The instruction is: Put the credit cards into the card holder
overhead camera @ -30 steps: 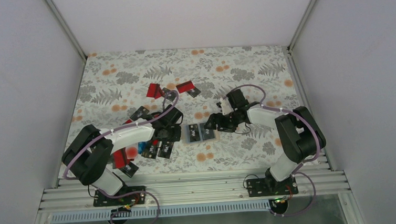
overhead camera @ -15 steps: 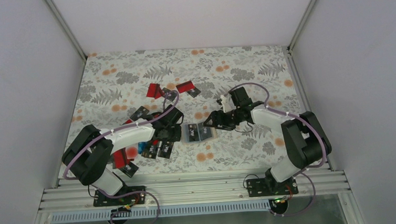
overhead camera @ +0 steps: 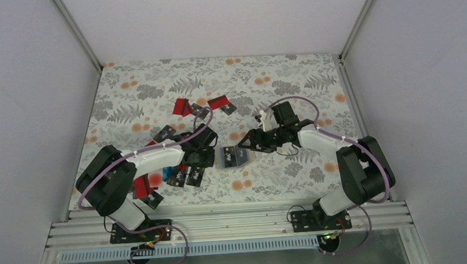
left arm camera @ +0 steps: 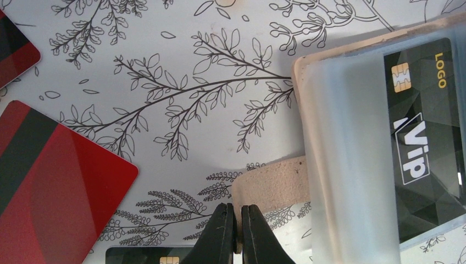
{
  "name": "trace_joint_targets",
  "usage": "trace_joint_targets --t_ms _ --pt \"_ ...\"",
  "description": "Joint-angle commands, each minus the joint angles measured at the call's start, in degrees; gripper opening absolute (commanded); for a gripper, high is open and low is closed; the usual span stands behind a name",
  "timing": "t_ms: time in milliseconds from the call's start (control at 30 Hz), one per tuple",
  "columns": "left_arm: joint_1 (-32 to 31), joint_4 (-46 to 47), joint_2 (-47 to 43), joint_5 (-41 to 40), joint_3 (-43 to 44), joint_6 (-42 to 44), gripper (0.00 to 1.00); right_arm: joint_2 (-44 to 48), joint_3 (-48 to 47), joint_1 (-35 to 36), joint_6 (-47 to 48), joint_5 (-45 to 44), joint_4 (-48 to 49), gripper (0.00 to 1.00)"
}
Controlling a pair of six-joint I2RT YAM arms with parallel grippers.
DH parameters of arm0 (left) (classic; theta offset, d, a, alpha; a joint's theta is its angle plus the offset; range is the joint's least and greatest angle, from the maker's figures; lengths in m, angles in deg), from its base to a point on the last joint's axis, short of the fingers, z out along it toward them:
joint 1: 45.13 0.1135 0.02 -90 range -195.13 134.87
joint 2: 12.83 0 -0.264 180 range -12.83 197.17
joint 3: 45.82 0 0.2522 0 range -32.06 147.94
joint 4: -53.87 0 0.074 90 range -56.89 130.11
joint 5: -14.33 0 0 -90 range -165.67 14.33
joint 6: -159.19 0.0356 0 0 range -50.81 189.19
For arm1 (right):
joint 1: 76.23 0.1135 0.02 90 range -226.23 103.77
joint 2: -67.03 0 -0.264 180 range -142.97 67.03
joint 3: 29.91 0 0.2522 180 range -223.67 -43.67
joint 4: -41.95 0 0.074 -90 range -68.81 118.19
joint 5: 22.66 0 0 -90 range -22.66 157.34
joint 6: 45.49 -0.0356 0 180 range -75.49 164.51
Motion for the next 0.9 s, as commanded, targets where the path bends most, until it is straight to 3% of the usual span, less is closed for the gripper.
trace_joint_targets --t_ms 0,667,867 --pt "-0.6 1.0 0.7 0.1 1.8 0.7 0.02 0.6 0.7 2.5 -1.9 1.9 2.6 0.74" --pt "-0.8 1.0 0.1 0.8 2.1 0.7 0.02 -11.9 -6.0 12.3 -7.2 1.4 11.4 0.72" --pt "-0.8 0.9 -0.3 1.0 1.7 0.7 0.02 -14.0 -7.9 12.2 -5.4 1.0 9.8 0.67"
